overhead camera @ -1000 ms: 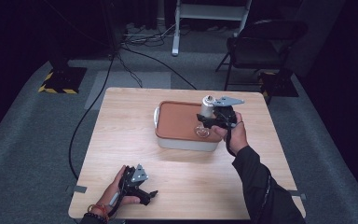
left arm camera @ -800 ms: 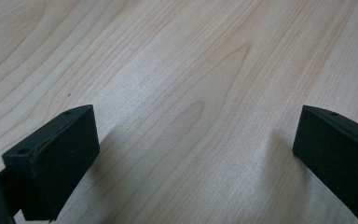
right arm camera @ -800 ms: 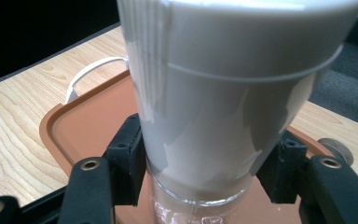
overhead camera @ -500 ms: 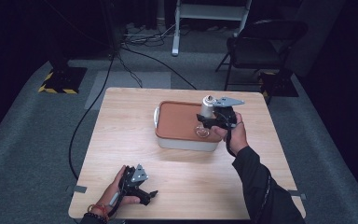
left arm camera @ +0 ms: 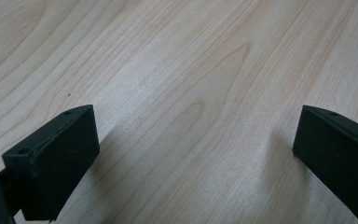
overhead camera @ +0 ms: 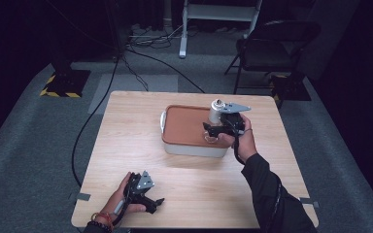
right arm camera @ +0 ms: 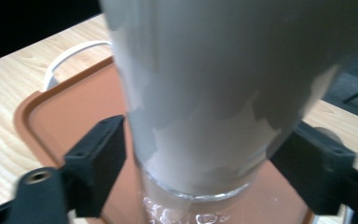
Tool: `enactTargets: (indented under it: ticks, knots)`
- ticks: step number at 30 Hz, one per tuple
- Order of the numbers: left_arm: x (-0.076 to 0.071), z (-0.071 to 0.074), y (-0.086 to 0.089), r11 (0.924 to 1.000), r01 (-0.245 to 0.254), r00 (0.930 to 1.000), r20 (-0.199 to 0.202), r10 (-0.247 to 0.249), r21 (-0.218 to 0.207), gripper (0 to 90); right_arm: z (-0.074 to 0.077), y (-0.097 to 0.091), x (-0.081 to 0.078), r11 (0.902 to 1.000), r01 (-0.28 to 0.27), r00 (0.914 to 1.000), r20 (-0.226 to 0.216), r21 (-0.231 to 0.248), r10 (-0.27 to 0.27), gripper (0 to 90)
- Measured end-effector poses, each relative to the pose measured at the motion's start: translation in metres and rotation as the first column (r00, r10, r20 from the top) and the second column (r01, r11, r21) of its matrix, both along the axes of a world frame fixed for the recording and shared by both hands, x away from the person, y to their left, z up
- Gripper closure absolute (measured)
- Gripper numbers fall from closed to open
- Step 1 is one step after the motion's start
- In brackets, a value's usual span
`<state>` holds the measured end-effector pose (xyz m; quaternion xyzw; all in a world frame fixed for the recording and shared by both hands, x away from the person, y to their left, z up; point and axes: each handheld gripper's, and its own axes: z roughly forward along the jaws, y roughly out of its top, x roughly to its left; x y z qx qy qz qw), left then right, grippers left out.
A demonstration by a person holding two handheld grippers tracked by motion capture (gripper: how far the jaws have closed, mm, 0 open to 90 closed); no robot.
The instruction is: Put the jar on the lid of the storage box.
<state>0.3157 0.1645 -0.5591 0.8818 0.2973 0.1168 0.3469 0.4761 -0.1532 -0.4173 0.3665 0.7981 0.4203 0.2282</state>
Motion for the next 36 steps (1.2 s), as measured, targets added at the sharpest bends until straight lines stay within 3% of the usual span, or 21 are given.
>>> enactTargets:
  ticks: [1,6,20,32,36]
  knots:
    - [0.000,0.000,0.000,1.0000,0.000,1.0000,0.000,0.000,0.000,0.2,-0.001,0.001,0.000,1.0000,-0.001,1.0000,-0.006,-0.003,0.001,10.3]
    - [0.000,0.000,0.000,1.0000,0.000,1.0000,0.000,0.000,0.000,0.2,-0.003,0.001,-0.001,1.0000,0.006,1.0000,0.003,-0.001,-0.006,1.7]
    - [0.000,0.000,0.000,1.0000,0.000,1.0000,0.000,0.000,0.000,0.2,0.002,-0.001,-0.007,0.9997,-0.010,0.9991,0.041,-0.020,0.011,1.6]
    - [0.000,0.000,0.000,1.0000,0.000,1.0000,0.000,0.000,0.000,0.2,0.017,-0.017,-0.025,0.9943,-0.015,0.9933,0.112,-0.105,0.027,1.6]
    - [0.000,0.000,0.000,1.0000,0.000,1.0000,0.000,0.000,0.000,0.2,0.018,-0.021,-0.032,0.9938,-0.024,0.9917,0.123,-0.108,0.037,1.6]
